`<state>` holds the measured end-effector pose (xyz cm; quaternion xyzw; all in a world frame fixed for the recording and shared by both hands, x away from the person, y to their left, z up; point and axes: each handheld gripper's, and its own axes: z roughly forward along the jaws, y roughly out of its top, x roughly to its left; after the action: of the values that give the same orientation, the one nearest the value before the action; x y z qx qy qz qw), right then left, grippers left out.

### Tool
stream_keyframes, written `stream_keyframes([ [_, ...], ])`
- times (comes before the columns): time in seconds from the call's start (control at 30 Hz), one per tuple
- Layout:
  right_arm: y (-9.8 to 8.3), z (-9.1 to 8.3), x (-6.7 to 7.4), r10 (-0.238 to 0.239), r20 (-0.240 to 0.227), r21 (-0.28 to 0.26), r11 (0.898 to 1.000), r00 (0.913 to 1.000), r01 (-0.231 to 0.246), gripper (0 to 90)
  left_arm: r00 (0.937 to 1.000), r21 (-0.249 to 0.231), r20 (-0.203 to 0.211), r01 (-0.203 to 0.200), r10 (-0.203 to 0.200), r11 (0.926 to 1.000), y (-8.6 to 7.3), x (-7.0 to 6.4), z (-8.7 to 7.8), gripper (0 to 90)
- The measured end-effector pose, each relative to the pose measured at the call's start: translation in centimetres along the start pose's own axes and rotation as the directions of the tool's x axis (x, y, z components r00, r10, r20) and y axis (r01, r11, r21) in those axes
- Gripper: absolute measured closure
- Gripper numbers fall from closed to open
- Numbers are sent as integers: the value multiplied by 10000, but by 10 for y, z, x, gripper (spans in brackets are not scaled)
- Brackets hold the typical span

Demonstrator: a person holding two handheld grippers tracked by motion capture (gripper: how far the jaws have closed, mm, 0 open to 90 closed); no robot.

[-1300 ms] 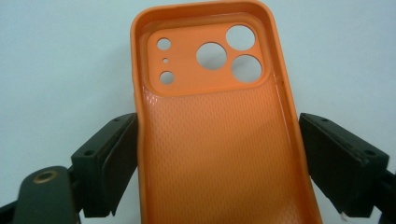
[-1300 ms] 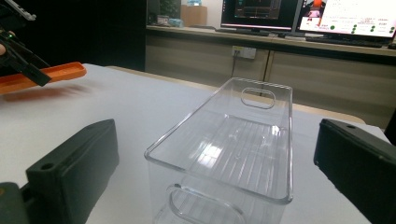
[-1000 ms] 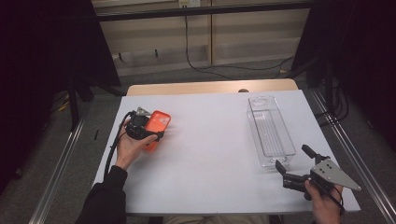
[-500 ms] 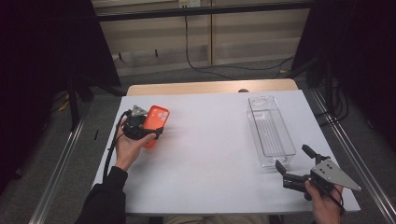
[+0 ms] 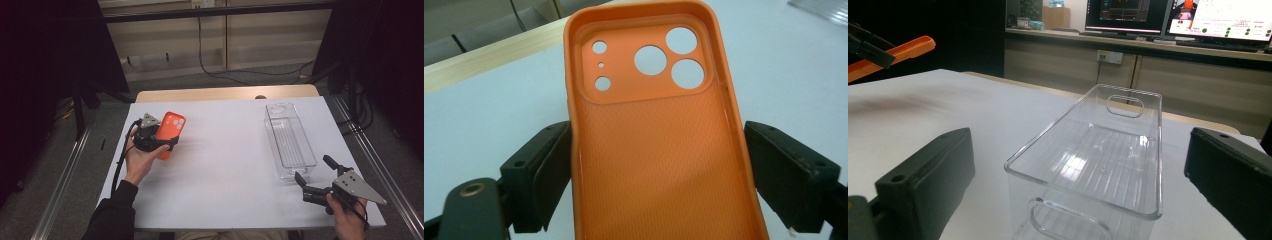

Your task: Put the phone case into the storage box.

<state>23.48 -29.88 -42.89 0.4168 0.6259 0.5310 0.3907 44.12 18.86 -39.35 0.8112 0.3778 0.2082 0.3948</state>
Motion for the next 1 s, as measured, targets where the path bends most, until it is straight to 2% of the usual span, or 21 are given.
stream_keyframes([
  [0.13,0,0,0,11,-47,-3,10000,10000,-11,0,9998,-23,-1,-200,200,9998,-2,-6,3,150],
  [0.23,0,1,1,30,-76,-56,10000,10000,-30,0,9995,-106,145,-264,265,9996,-1,-9,3,150],
  [0.47,2,3,3,46,-165,-82,10000,9999,-47,0,9983,-410,399,-403,419,9983,2,-18,-4,150],
  [0.53,2,4,4,76,-194,-99,9999,9998,-78,0,9976,-475,349,-578,595,9972,3,-21,-6,150],
  [0.6,4,5,5,49,-307,-53,10000,9995,-51,0,9972,-531,482,-553,579,9971,4,-23,-8,150],
  [0.73,6,8,8,78,-424,-47,10000,9991,-80,0,9958,-584,477,-749,777,9955,4,-29,-11,150],
  [0.93,10,15,12,140,-653,44,9999,9978,-137,0,9923,-647,721,-961,1007,9933,4,-40,-14,150],
  [1.0,11,18,15,308,-868,80,9995,9957,-302,0,9914,-673,766,-1010,1061,9926,4,-43,-15,150],
])
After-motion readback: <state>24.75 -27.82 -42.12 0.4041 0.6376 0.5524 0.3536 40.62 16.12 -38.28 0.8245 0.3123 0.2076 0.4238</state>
